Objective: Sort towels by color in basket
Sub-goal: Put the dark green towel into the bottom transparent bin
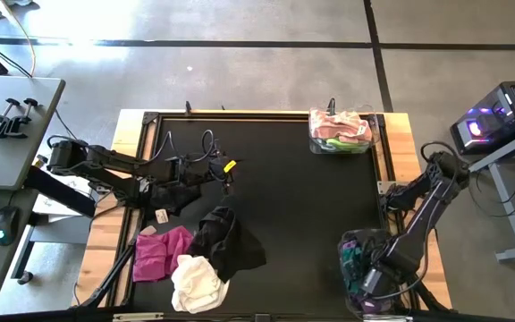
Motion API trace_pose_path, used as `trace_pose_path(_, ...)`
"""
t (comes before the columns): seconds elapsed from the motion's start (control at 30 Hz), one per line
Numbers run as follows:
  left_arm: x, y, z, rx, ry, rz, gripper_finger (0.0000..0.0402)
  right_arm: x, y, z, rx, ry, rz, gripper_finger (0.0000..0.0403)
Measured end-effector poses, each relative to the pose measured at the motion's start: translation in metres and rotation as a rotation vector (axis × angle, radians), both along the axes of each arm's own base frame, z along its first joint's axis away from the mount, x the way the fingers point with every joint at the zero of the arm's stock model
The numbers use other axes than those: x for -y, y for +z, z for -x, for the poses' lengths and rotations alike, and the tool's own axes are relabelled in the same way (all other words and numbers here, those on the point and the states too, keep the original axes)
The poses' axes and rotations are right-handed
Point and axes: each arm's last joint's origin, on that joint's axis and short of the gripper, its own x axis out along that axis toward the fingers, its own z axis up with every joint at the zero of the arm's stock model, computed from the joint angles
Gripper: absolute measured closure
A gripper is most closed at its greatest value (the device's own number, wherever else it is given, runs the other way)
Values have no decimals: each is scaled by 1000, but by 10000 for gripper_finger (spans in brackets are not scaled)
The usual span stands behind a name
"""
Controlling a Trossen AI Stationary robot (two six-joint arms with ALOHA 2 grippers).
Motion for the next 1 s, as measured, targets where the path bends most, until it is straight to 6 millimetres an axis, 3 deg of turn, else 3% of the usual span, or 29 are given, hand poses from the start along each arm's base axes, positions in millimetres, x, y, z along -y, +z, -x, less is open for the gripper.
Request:
trace_pose_path(0.17,0,0,0,0,0,0,277,4,7,1,60,0,13,217)
trace_pose_path(0.33,1,0,0,0,-42,14,277,12,24,9,36,-27,-102,177)
trace_pose_path(0.67,1,0,-1,3,-47,16,277,20,52,25,78,9,-283,172)
trace_pose_path(1.0,1,1,-1,19,-40,36,277,29,74,31,100,68,-245,172)
